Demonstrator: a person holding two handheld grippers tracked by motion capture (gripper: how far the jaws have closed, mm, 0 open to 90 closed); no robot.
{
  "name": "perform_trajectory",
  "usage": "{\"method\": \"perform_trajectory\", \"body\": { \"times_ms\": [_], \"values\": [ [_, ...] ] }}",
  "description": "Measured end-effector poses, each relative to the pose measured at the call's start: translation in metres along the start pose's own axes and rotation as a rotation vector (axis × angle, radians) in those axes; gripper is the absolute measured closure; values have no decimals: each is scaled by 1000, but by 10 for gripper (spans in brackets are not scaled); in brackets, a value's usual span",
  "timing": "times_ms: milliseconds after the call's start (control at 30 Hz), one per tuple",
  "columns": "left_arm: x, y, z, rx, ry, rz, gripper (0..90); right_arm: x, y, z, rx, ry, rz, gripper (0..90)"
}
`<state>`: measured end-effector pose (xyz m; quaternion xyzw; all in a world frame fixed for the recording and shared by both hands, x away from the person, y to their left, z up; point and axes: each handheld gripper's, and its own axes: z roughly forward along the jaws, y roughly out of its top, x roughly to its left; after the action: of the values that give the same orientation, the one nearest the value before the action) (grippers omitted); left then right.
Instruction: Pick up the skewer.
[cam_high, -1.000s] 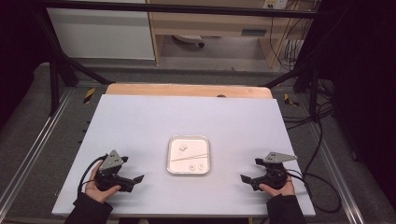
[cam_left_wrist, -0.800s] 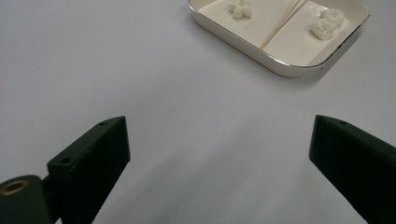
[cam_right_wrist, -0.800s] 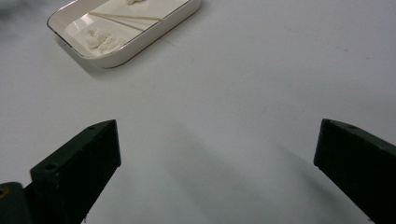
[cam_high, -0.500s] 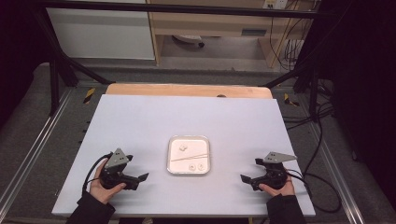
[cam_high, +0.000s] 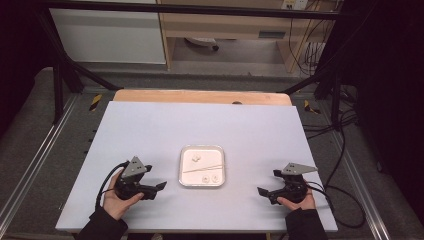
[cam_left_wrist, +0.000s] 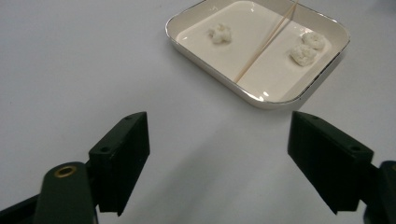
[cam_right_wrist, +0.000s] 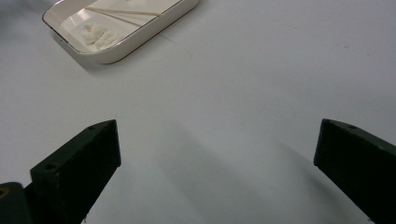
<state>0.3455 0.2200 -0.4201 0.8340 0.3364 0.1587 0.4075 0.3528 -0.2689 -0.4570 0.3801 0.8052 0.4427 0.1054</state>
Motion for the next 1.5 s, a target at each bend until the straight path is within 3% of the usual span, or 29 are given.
{"method": "perform_trajectory", "body": {
  "times_ms": [367, 600, 900, 1267, 1500],
  "values": [
    [-7, 17, 6, -14, -2, -17, 456, 0, 0, 0, 3, 0, -1, 13],
    [-12, 24, 14, 5, -6, -8, 585, 0, 0, 0, 4, -1, -1, 14],
    [-13, 31, 25, 18, -2, -32, 737, 1, -1, 1, 8, 0, -1, 14],
    [-16, 40, 39, 34, -6, -44, 874, 1, 0, 1, 7, 3, 2, 14],
    [-17, 45, 52, 44, -7, -60, 899, 0, 0, 1, 8, 4, 3, 14]
  ]
}}
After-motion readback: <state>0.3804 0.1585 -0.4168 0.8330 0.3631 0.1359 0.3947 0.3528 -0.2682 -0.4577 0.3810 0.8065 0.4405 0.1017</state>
